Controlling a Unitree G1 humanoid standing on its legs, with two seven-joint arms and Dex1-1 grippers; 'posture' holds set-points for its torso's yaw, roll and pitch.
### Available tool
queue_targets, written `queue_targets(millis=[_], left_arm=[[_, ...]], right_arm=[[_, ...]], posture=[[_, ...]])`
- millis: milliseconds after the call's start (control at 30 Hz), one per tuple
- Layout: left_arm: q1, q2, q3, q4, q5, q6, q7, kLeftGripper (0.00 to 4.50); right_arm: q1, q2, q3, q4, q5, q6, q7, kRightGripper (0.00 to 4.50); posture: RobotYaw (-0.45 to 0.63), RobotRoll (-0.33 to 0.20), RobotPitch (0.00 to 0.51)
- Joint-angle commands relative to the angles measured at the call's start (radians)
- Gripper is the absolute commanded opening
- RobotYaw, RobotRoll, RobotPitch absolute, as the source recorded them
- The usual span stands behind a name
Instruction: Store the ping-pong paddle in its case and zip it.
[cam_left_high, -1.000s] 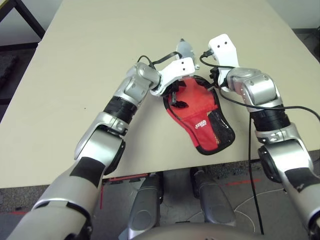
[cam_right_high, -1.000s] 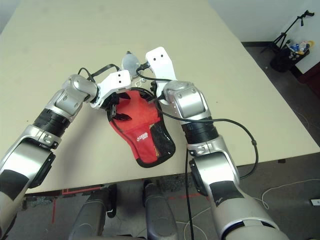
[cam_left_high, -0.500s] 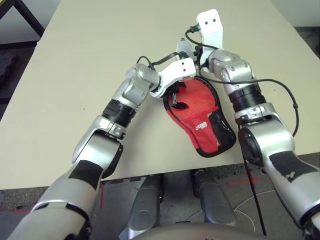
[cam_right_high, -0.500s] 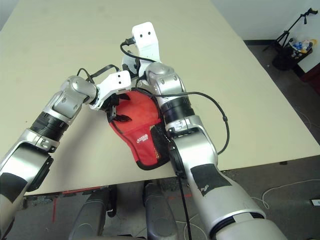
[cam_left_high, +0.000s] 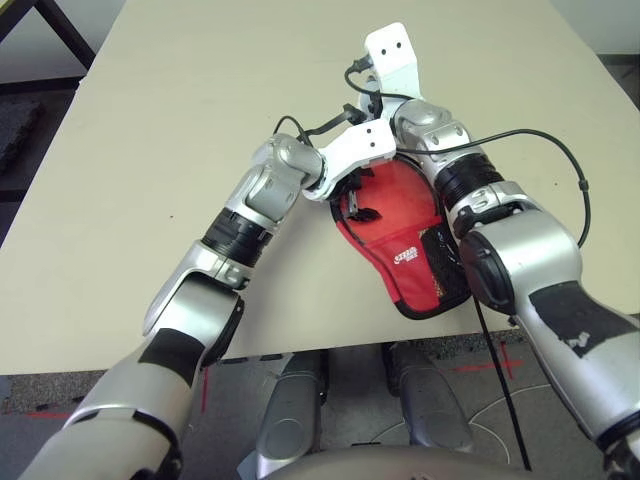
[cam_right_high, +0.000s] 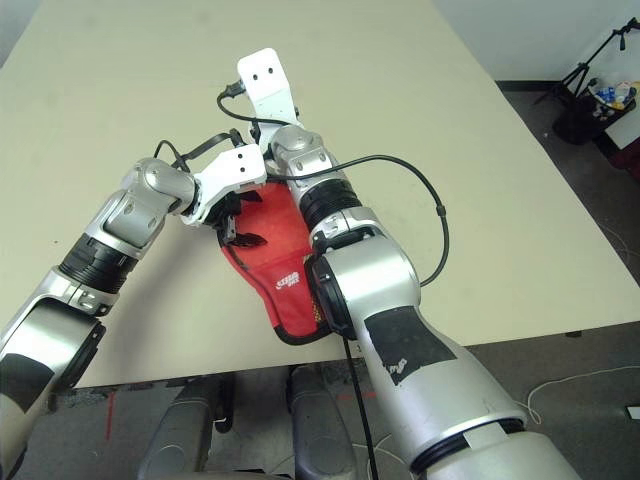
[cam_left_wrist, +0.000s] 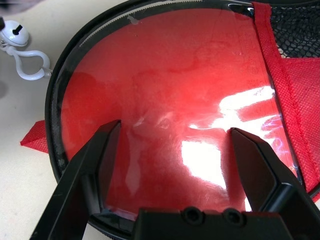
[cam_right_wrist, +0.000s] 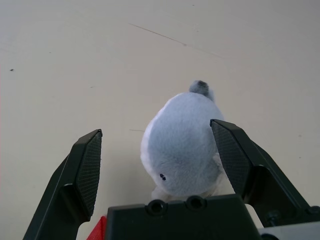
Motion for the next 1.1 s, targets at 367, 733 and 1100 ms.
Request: queue_targets(millis=[367, 733, 1100], left_arm=[[0.072, 0.016, -0.079, -0.038, -0.002, 0.065, -0.014, 4.49], [0.084, 0.027, -0.092, -0.057, -0.002, 0.082, -0.016, 4.50], [0.084, 0.023, -0.091, -0.056, -0.005, 0.084, -0.008, 4.50]], right_arm=[[0.005, 0.018, 0.000, 0.069, -0.060, -0.005, -0.058, 4.50], [0.019, 0.009, -0.003, 0.086, -0.084, 0.006, -0.072, 3.66], [0.027, 0.002, -0.009, 0.093, -0.097, 0.008, -0.078, 0.03]], posture=[[0.14, 0.000, 0.230], [0.14, 0.000, 0.230], [0.15, 0.000, 0.233]])
